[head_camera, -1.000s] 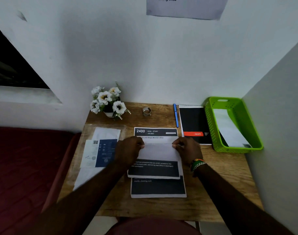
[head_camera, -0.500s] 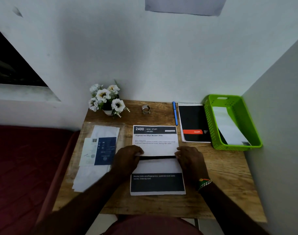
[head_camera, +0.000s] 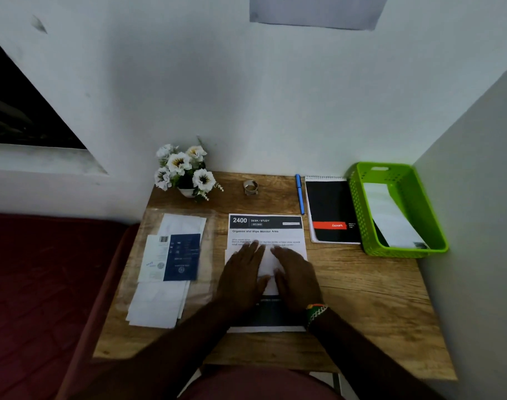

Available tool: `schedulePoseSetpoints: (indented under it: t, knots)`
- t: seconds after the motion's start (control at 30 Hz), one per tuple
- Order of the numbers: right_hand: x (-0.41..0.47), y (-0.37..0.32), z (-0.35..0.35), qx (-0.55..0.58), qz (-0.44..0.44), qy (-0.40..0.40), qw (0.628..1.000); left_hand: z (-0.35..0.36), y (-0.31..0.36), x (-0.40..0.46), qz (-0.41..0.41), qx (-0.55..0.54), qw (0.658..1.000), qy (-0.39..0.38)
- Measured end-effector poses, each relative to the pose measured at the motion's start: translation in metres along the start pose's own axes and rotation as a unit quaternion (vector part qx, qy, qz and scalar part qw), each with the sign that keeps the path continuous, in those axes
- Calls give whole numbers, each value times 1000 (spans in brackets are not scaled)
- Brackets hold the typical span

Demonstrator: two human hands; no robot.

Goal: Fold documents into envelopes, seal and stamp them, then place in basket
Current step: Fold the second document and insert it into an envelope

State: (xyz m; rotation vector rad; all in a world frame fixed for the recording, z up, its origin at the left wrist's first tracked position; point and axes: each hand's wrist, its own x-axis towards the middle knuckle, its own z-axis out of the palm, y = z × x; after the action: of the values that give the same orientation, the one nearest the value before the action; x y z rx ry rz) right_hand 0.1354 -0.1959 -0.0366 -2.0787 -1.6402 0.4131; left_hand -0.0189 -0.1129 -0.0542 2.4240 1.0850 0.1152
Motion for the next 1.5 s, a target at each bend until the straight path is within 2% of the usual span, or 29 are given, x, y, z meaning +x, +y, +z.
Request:
schedulePoseSetpoints:
  t: [0.1,0.2,0.4,0.57,0.67,0.73,0.8,0.93,1.03,1.3,1.4,1.5]
  knots:
    - [11,-18,14,8,-16,-59,998,13,5,2,-16,53,996,-70]
    - [9,-17,23,-18,14,-110,994,22,1,0,-27,87,993,-79]
    - [-3,16,7,-60,119,-52,990,17,5,-1,-37,57,996,-61]
    - [-1,27,-7,-84,166,-59,981,15,11,1,-58,54,994,-76]
    - [3,17,-5,-76,118,-38,989,14,16,2,-63,61,993,-84]
    - [4,12,4,-73,75,-66,992,13,19,4,-49,76,991,-95]
    - [2,8,10,-74,71,-116,988,13,23,5,-15,95,990,-107]
    - [0,8,13,-77,67,-123,987,21,21,4,17,85,992,-93]
    - [1,13,14,-80,75,-121,987,18,14,1,2,87,992,-96]
    - [2,14,17,-87,85,-111,986,-9,-6,-10,-126,126,981,-79]
    - [2,13,18,-86,92,-111,986,-18,-4,1,-137,150,977,-67]
    - [2,12,16,-83,94,-118,985,-24,1,13,-100,133,983,-74]
